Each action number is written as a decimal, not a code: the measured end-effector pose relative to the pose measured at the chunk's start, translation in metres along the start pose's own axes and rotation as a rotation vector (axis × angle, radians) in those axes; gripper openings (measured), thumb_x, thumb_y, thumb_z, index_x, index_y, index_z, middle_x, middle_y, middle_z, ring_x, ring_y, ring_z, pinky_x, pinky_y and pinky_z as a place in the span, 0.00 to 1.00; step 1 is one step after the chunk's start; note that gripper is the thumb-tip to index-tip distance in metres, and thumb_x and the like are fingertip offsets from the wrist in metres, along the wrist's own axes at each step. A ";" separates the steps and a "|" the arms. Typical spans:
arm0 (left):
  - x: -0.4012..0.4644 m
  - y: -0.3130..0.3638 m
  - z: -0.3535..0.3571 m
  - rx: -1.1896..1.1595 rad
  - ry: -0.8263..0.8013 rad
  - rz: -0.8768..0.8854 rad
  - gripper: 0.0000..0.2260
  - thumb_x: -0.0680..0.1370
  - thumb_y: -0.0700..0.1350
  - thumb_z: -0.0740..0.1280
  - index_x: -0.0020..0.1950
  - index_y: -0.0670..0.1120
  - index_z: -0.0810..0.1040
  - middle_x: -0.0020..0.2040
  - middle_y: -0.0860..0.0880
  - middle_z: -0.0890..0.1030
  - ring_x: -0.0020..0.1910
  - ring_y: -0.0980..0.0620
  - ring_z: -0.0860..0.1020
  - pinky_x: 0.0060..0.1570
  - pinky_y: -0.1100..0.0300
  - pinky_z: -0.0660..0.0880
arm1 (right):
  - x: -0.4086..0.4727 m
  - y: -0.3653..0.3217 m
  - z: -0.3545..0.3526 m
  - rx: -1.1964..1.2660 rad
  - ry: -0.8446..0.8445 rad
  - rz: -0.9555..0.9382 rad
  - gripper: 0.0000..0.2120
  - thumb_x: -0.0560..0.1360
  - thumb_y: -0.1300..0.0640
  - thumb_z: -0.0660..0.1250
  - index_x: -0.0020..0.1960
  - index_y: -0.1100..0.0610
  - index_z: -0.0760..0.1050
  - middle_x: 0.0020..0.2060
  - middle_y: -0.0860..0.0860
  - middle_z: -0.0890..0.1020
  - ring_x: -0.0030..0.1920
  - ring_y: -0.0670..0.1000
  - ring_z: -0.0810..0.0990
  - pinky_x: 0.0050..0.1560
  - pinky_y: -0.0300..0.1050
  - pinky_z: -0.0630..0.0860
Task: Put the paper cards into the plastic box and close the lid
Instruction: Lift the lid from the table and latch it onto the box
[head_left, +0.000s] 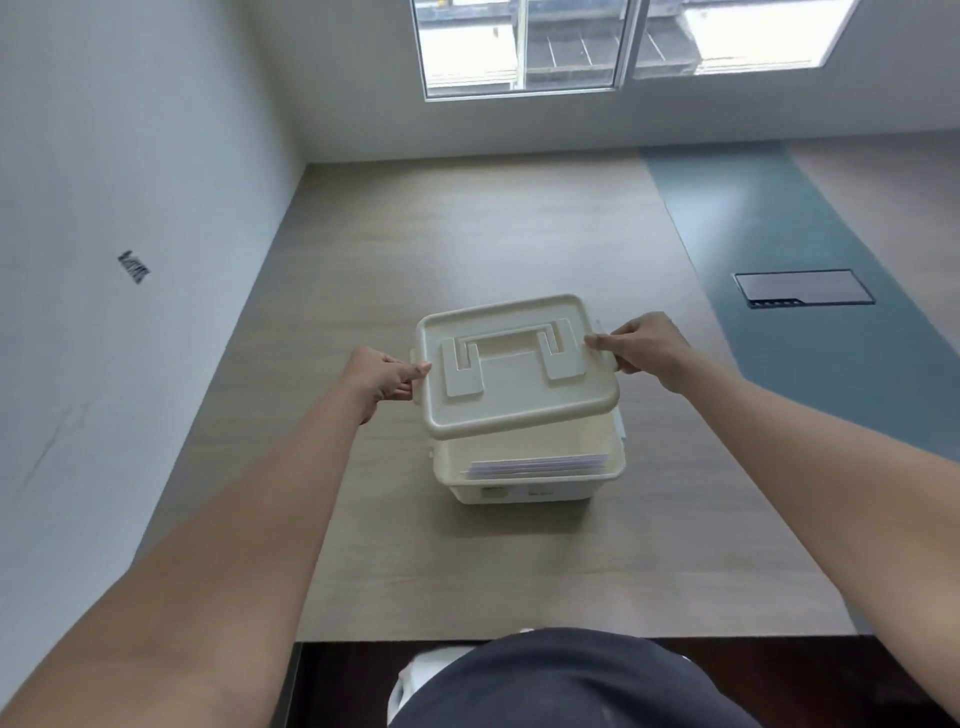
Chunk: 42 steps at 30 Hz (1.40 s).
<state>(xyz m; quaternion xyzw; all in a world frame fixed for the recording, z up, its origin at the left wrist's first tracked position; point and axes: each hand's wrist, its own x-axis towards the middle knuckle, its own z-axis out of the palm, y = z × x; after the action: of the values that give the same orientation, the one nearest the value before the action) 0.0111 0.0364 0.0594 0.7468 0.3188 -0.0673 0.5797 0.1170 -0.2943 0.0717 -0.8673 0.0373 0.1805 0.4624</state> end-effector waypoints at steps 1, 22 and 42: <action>-0.002 -0.001 0.004 0.007 -0.010 -0.008 0.12 0.70 0.39 0.77 0.42 0.32 0.78 0.40 0.37 0.82 0.32 0.47 0.82 0.29 0.61 0.81 | -0.004 0.006 -0.003 0.005 -0.002 0.011 0.23 0.67 0.48 0.79 0.41 0.70 0.82 0.34 0.59 0.81 0.33 0.54 0.78 0.39 0.48 0.76; -0.021 -0.053 0.033 -0.034 -0.038 -0.185 0.18 0.75 0.44 0.73 0.60 0.40 0.70 0.53 0.42 0.79 0.47 0.45 0.79 0.52 0.47 0.80 | -0.032 0.065 0.016 -0.007 -0.139 0.152 0.15 0.72 0.50 0.76 0.44 0.59 0.74 0.39 0.57 0.82 0.37 0.54 0.81 0.41 0.49 0.80; -0.035 -0.077 0.067 0.450 0.228 0.255 0.15 0.81 0.47 0.60 0.57 0.37 0.78 0.50 0.38 0.78 0.49 0.38 0.77 0.47 0.52 0.72 | -0.049 0.085 0.068 -0.252 0.264 -0.103 0.17 0.81 0.51 0.62 0.47 0.65 0.78 0.43 0.62 0.82 0.45 0.61 0.80 0.40 0.46 0.69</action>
<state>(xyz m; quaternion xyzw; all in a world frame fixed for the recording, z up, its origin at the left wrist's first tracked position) -0.0410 -0.0291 -0.0086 0.8936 0.2626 0.0216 0.3635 0.0328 -0.2927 -0.0128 -0.9352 0.0302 0.0446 0.3500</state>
